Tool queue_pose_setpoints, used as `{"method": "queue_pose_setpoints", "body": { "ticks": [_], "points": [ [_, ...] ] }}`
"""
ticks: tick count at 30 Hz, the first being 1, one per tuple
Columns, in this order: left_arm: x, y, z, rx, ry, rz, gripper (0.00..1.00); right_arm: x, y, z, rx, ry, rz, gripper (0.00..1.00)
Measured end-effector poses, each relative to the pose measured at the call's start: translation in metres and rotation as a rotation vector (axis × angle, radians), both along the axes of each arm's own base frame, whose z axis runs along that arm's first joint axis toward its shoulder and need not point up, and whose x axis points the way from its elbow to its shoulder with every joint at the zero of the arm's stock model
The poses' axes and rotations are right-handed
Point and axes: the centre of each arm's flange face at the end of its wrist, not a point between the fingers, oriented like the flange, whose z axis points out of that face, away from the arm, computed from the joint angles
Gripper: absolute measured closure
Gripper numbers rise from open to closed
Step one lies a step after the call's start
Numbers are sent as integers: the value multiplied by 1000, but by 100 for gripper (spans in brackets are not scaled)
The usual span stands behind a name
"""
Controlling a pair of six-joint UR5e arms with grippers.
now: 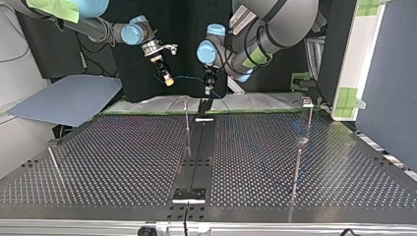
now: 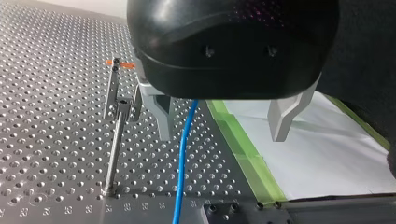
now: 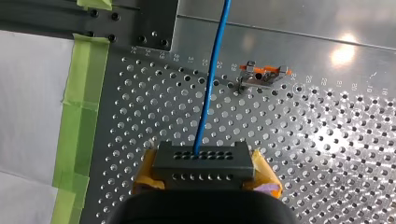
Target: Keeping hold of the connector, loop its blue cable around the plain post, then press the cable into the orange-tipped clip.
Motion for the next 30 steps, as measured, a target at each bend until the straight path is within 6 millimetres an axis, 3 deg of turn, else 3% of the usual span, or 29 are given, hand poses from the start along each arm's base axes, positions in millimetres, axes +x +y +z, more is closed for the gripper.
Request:
{"method": "queue_pose_setpoints", "body": {
  "ticks": [30],
  "points": [
    [6,-2,1,-31,-12,-37,0,2,1,0,10,-13,21,100]
  ]
}}
